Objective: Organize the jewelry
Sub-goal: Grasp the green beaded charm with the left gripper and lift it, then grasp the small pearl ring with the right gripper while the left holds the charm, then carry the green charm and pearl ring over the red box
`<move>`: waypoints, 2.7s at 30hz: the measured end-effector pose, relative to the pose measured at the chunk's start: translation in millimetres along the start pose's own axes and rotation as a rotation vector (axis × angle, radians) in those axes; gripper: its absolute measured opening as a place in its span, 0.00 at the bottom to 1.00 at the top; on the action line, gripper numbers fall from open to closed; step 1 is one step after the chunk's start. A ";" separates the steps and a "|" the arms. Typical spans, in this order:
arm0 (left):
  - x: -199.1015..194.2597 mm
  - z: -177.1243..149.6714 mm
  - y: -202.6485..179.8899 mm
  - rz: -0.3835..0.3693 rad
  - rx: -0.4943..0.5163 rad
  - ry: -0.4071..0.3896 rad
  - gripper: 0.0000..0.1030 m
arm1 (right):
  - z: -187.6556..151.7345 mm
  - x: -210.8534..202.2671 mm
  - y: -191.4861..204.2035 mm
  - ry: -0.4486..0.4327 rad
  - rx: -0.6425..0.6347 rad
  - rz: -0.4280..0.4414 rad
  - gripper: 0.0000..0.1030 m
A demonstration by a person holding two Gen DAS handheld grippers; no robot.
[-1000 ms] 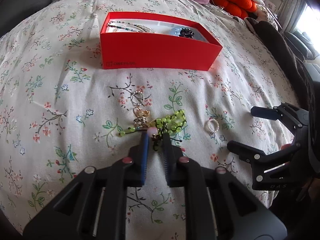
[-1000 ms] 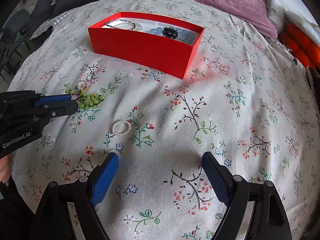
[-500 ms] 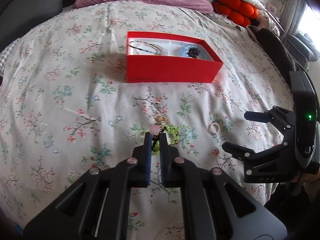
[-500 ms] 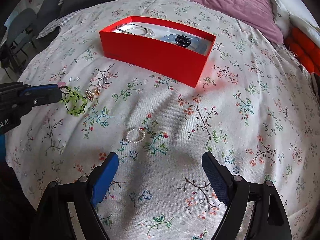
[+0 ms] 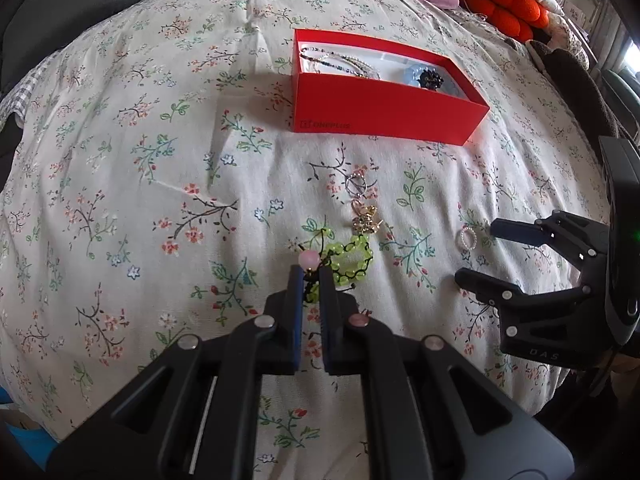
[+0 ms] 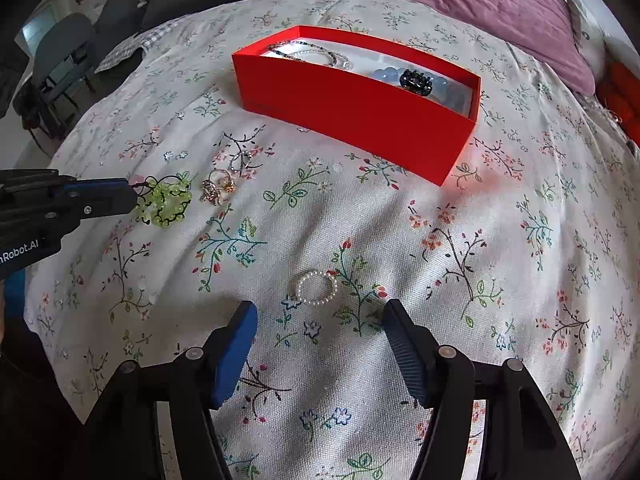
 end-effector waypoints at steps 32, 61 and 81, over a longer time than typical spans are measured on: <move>6.7 -0.6 -3.7 -0.011 0.000 0.027 0.08 | 9.0 0.4 12.3 0.029 0.013 0.013 0.04; -30.6 38.0 -30.2 -0.091 0.007 -0.081 0.08 | 34.7 -42.7 -15.2 -0.011 0.131 0.070 0.03; -17.6 11.7 -27.4 -0.100 0.032 0.000 0.08 | 12.1 -19.8 -10.1 0.003 0.013 0.103 0.64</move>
Point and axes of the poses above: each gripper's, at about its wrist camera, not at the fingertips, and x roughly the way its jaws point, y to its left, z to its top, the point moved 1 cm from there along x, roughly the way its jaws point, and after that the axes turned 9 degrees about -z, right-handed, at the moved point
